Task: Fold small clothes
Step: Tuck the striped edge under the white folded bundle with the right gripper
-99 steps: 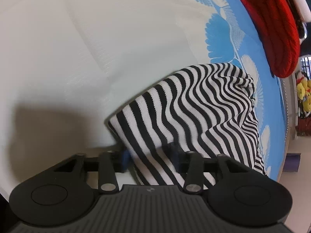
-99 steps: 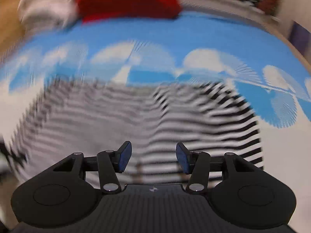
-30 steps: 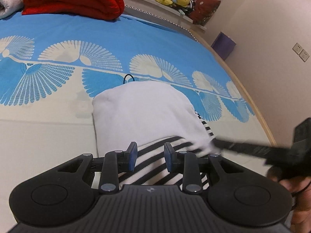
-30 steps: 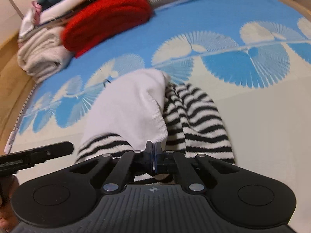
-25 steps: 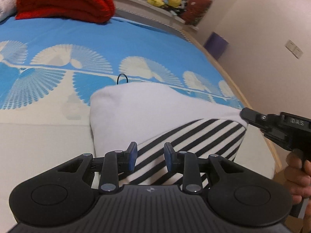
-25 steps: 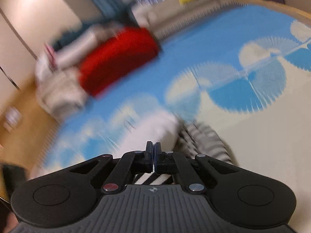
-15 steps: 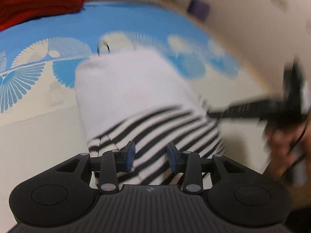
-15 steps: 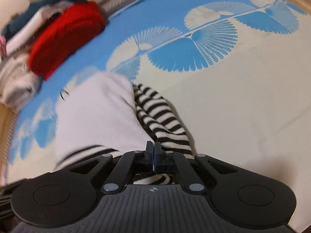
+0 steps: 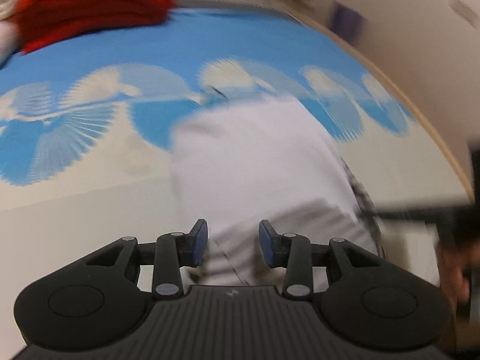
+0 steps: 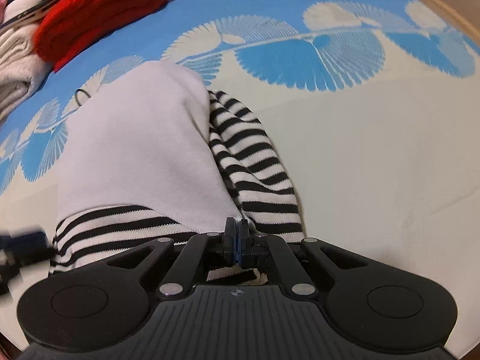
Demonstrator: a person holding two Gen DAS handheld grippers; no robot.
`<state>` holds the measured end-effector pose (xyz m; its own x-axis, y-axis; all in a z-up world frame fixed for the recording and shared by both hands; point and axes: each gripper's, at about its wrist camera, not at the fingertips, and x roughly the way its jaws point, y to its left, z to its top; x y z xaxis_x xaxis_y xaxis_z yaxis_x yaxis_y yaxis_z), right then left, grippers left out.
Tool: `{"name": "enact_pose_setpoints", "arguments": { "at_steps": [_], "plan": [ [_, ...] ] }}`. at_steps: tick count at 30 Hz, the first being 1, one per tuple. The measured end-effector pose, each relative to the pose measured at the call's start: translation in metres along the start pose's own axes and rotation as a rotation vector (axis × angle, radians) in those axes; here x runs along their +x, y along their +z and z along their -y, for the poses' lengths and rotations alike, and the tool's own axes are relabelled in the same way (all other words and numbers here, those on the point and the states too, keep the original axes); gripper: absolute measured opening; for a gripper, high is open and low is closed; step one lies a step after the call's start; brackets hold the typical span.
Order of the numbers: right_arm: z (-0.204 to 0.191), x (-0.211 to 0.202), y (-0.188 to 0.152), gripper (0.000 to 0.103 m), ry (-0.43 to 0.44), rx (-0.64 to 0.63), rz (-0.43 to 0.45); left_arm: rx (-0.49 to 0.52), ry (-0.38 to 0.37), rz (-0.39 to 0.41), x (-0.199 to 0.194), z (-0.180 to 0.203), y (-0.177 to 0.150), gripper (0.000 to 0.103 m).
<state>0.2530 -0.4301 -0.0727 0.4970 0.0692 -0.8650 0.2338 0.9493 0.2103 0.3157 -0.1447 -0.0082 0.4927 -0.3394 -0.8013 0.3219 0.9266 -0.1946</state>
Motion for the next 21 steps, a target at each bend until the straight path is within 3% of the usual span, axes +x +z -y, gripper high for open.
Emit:
{"name": "enact_pose_setpoints", "arguments": {
  "at_steps": [2,5,7,9,12,13,14,17,19,21],
  "plan": [
    [-0.003,-0.002,0.0,0.0,-0.009,-0.027,0.0,-0.082,0.031,0.029,0.001,-0.01,0.01,0.042],
    [-0.007,0.004,0.0,0.0,-0.031,-0.047,-0.005,-0.168,-0.015,0.031,0.01,-0.013,0.017,0.043],
    [-0.008,0.008,-0.002,0.0,-0.042,-0.052,-0.011,-0.173,-0.003,-0.042,0.031,-0.006,0.009,0.043],
    [-0.01,0.01,-0.002,0.0,-0.051,-0.056,-0.014,-0.16,0.055,-0.123,0.053,0.003,-0.003,0.045],
    [-0.011,0.008,0.004,0.004,-0.026,-0.034,-0.023,-0.131,0.119,-0.121,0.05,0.013,-0.005,0.047],
    [-0.01,0.004,0.008,0.013,-0.018,-0.016,-0.011,-0.145,0.101,-0.119,0.045,0.012,-0.001,0.047],
    [-0.008,-0.002,0.013,0.031,-0.018,0.01,0.015,-0.163,0.073,-0.109,0.038,0.01,0.001,0.047],
    [-0.001,-0.03,0.029,0.068,-0.017,0.126,0.214,-0.177,0.062,-0.065,0.024,0.004,0.003,0.048],
    [-0.002,-0.038,0.037,0.076,0.009,0.191,0.313,-0.169,0.078,-0.048,0.02,0.0,0.001,0.048],
    [-0.01,-0.029,0.046,0.075,0.058,0.221,0.326,-0.18,0.08,-0.051,0.02,-0.006,0.001,0.048]
  ]
}}
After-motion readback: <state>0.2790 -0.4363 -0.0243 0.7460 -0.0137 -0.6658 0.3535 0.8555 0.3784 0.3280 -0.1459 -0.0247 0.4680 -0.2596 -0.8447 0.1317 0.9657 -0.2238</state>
